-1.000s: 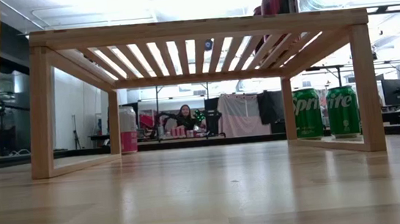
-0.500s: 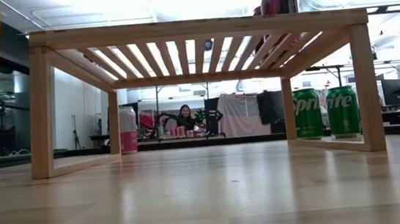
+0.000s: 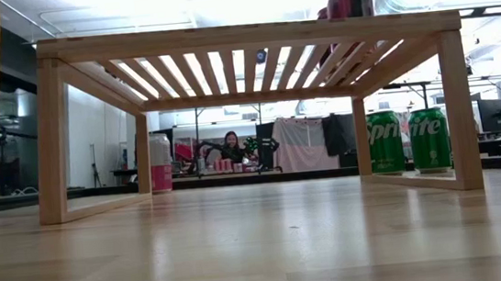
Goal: Place canned beverage on shelf
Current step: Put the top left red soda can on the shelf
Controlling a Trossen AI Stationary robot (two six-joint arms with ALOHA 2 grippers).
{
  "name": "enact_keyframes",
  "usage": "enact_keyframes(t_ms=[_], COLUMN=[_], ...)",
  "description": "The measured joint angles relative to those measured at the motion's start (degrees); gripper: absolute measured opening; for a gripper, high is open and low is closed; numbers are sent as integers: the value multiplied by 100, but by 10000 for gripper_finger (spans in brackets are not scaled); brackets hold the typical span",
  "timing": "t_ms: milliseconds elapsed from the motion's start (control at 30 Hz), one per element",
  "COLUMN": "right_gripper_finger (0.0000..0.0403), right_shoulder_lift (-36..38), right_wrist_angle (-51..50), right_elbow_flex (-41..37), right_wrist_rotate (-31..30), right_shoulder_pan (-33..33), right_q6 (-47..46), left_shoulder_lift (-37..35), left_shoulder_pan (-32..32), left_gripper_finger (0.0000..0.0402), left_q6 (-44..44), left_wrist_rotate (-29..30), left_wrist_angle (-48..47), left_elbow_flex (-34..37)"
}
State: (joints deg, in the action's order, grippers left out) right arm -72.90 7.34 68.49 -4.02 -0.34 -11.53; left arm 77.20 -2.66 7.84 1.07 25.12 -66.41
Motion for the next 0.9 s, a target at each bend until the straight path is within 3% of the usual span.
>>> enact_keyframes(t_ms=[433, 667, 900], right_gripper_finger=[282, 282, 287], right_shoulder_lift=[-186, -186, -188], right_wrist_angle=[84, 96, 52], right_elbow_flex=[11, 11, 11], right_wrist_rotate=[303, 313, 318], right_shoulder_pan=[37, 37, 32], right_q6=[-45, -52, -216], left_shoulder_lift=[382, 349, 232], left_shoulder_pan=[-37, -33, -165], left_gripper_finger=[353, 283, 283], left_q6=[48, 53, 132], left_wrist_rotate=[-90, -78, -159], left_wrist_angle=[-24, -49, -365], left_elbow_flex=[-424, -424, -424])
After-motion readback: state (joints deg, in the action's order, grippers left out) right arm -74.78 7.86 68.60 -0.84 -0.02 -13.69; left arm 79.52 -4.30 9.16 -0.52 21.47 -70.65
